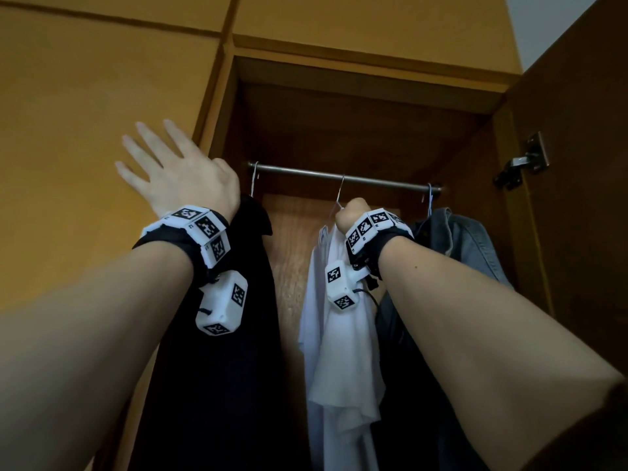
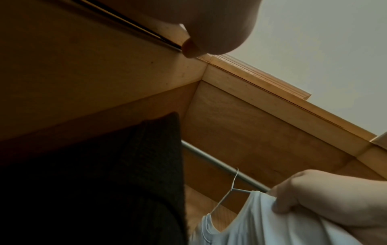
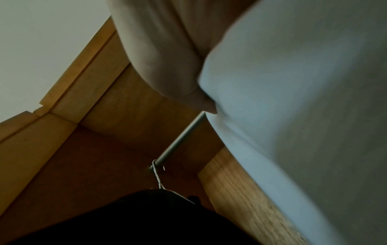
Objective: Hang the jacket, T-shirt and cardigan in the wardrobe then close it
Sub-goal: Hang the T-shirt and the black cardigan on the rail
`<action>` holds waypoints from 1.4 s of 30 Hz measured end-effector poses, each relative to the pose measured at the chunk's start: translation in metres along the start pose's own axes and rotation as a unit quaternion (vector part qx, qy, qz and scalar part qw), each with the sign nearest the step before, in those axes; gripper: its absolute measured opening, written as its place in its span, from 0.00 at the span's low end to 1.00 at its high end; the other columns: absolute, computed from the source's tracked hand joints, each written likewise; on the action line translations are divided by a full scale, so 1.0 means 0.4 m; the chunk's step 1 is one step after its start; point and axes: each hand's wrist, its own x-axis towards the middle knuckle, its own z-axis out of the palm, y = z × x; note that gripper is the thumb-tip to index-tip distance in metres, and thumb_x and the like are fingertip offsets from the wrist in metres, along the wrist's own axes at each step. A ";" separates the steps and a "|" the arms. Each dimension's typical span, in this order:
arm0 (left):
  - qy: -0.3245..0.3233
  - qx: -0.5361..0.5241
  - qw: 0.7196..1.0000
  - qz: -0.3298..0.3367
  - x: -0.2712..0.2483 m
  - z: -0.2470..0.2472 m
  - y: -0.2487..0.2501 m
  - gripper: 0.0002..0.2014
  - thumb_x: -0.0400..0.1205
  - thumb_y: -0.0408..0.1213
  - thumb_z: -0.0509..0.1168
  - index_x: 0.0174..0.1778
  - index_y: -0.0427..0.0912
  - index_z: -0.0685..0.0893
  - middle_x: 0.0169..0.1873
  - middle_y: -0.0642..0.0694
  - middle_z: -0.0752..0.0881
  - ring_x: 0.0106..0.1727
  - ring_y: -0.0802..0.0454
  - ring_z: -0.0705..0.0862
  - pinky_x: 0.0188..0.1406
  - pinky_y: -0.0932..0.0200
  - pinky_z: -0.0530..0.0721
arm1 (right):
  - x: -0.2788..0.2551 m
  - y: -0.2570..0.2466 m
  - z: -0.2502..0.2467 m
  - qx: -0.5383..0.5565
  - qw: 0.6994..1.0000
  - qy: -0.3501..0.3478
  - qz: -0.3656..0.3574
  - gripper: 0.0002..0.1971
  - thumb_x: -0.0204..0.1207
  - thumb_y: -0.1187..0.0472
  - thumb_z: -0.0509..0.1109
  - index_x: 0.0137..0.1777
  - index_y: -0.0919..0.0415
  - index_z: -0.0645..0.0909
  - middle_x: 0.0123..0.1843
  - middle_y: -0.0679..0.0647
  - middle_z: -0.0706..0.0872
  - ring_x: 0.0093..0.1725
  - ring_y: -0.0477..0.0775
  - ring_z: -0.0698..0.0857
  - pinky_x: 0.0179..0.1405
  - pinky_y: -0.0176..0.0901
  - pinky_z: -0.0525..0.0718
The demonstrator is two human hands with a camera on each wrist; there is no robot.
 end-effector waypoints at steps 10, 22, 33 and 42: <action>-0.015 -0.015 1.000 -0.005 -0.003 -0.012 -0.001 0.38 0.77 0.45 0.53 0.85 0.34 0.58 0.84 0.27 0.56 0.85 0.26 0.52 0.80 0.23 0.50 | -0.031 0.019 -0.014 0.087 0.996 -0.002 0.016 0.21 0.78 0.56 0.68 0.68 0.68 0.78 0.41 0.56 0.84 0.37 0.56 0.84 0.35 0.46 0.78; -0.113 -0.206 0.971 -0.030 -0.023 -0.090 -0.023 0.39 0.78 0.44 0.54 0.87 0.38 0.56 0.87 0.35 0.51 0.89 0.39 0.45 0.86 0.39 0.39 | -0.218 0.061 -0.037 0.116 0.991 0.001 0.068 0.35 0.72 0.42 0.67 0.75 0.62 0.74 0.68 0.59 0.82 0.62 0.62 0.83 0.64 0.58 0.81; -0.190 -0.282 0.940 0.009 -0.158 -0.148 -0.067 0.43 0.72 0.51 0.56 0.85 0.39 0.56 0.86 0.27 0.51 0.87 0.28 0.49 0.83 0.29 0.48 | -0.574 0.072 -0.336 -0.162 0.917 0.315 0.183 0.21 0.77 0.52 0.64 0.64 0.64 0.83 0.64 0.62 0.85 0.63 0.65 0.83 0.60 0.52 0.83; -0.310 -0.412 0.847 -0.132 -0.258 -0.056 0.019 0.46 0.76 0.72 0.48 0.85 0.47 0.51 0.79 0.31 0.70 0.73 0.23 0.75 0.66 0.21 0.74 | -0.949 0.031 -0.693 -0.435 0.699 0.510 0.250 0.39 0.66 0.60 0.66 0.80 0.59 0.61 0.84 0.67 0.57 0.81 0.72 0.58 0.78 0.71 0.55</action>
